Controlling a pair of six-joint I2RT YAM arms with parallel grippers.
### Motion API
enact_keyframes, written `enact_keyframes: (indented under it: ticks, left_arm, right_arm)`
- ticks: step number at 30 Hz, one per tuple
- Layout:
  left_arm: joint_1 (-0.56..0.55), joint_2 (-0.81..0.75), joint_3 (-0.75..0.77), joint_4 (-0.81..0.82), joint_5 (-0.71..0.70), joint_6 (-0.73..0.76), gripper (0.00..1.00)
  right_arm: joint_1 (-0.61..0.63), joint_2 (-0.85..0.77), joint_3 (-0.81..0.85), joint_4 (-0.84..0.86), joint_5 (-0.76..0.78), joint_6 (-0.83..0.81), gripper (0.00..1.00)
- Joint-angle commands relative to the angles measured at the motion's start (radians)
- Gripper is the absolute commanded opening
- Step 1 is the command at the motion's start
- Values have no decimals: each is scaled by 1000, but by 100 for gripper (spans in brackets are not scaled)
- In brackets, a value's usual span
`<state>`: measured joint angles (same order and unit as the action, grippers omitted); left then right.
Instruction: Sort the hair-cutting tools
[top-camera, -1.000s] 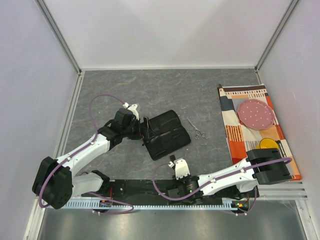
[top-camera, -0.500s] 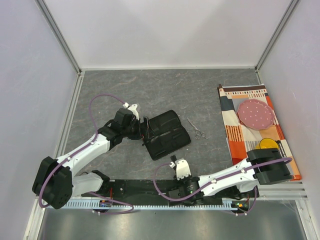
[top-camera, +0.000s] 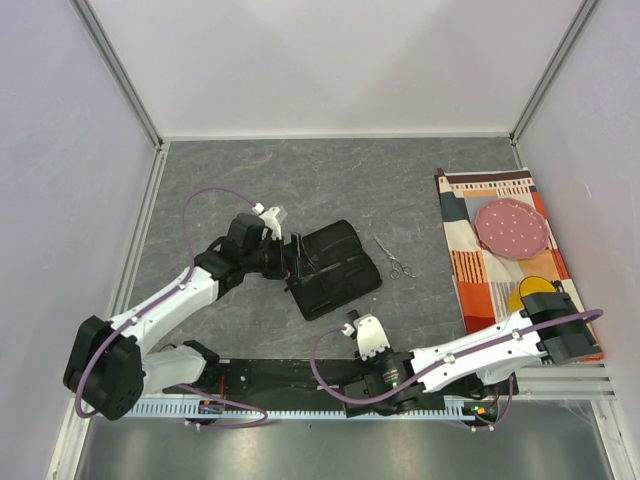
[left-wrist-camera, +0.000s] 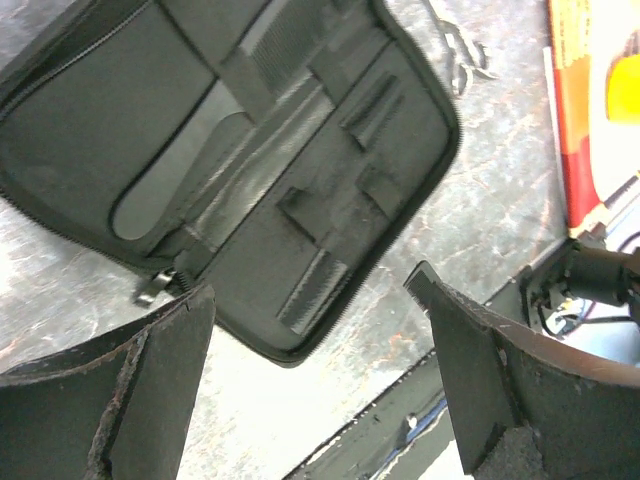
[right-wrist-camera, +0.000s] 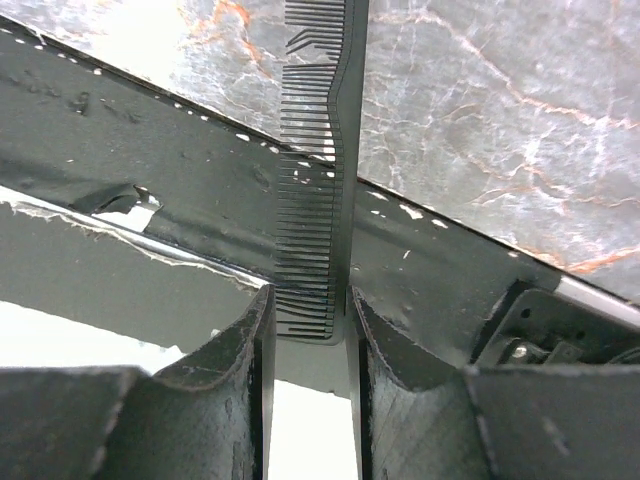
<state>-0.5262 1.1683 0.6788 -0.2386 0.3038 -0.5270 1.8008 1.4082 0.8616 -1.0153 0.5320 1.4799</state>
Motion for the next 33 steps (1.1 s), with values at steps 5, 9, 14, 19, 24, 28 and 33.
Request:
enact_keyframes:
  ticks: [5, 9, 14, 19, 24, 28, 33]
  left_arm:
    - [-8, -58, 68, 2, 276, -27, 92]
    - [-8, -73, 64, 9, 414, -45, 91]
    - [-9, -90, 38, 19, 495, -79, 91]
    - [-11, -107, 7, 61, 587, -120, 89]
    - [-12, -142, -8, 47, 623, -145, 85]
    - [-14, -157, -27, 42, 632, -153, 83]
    - [-15, -177, -35, 44, 656, -163, 76]
  right_arm:
    - [41, -78, 120, -177, 117, -75, 11]
    - [58, -129, 172, -209, 155, -110, 10]
    - [89, -138, 240, -243, 213, -179, 11]
    - [94, -112, 307, -246, 259, -245, 11]
    - [94, -80, 372, -246, 309, -297, 11]
    - [94, -37, 402, -244, 322, -331, 12]
    - [92, 5, 424, -229, 358, -342, 13]
